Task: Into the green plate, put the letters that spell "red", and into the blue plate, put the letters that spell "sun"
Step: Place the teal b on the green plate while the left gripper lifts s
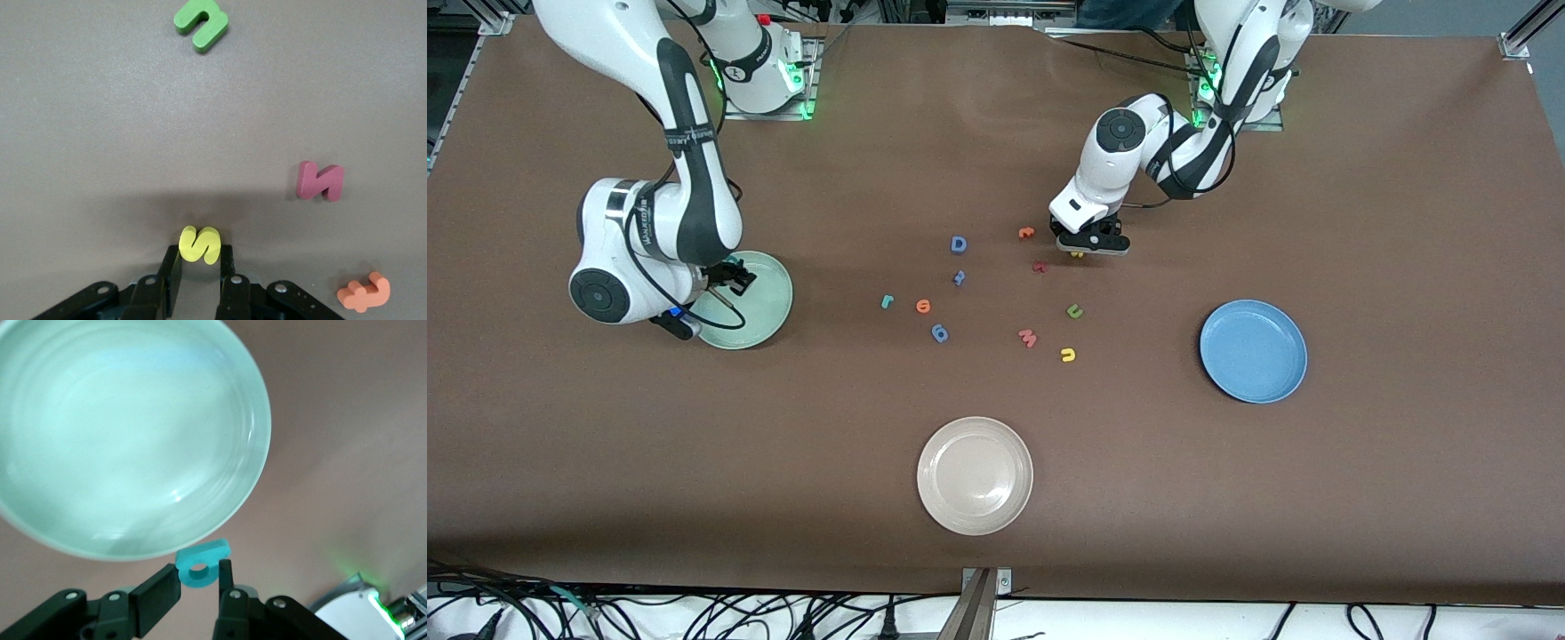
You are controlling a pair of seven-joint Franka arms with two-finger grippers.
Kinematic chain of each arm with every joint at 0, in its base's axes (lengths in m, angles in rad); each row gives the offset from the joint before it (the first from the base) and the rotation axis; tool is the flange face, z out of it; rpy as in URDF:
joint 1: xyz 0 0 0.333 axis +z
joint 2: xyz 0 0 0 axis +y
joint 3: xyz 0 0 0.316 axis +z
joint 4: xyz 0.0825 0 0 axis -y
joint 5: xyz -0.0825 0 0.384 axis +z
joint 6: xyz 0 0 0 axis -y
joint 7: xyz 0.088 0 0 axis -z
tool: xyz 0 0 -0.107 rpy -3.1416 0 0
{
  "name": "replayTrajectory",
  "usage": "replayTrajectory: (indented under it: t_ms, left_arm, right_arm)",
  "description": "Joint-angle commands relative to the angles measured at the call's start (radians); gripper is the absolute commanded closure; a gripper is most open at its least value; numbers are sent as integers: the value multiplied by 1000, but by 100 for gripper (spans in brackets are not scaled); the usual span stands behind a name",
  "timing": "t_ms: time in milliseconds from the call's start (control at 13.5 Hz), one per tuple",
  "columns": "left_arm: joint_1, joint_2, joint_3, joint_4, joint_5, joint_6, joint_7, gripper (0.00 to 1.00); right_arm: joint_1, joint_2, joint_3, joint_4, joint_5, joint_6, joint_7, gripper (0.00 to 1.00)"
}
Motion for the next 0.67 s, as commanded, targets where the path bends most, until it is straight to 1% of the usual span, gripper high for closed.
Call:
replayTrajectory:
  t_ms: [0, 149, 446, 594]
  left_arm:
    - [-9, 55, 2, 42, 36, 21, -33, 76]
    - [-9, 56, 2, 47, 36, 21, -33, 77]
    - [-9, 55, 2, 47, 38, 21, -33, 79]
    - [-8, 49, 2, 47, 36, 17, -33, 83]
  right_arm:
    - [9, -1, -3, -85, -13, 98, -30, 100]
    - [7, 8, -1, -108, -13, 132, -31, 100]
    - [7, 46, -1, -112, -2, 140, -44, 100]
    - [7, 65, 2, -112, 1, 147, -44, 100]
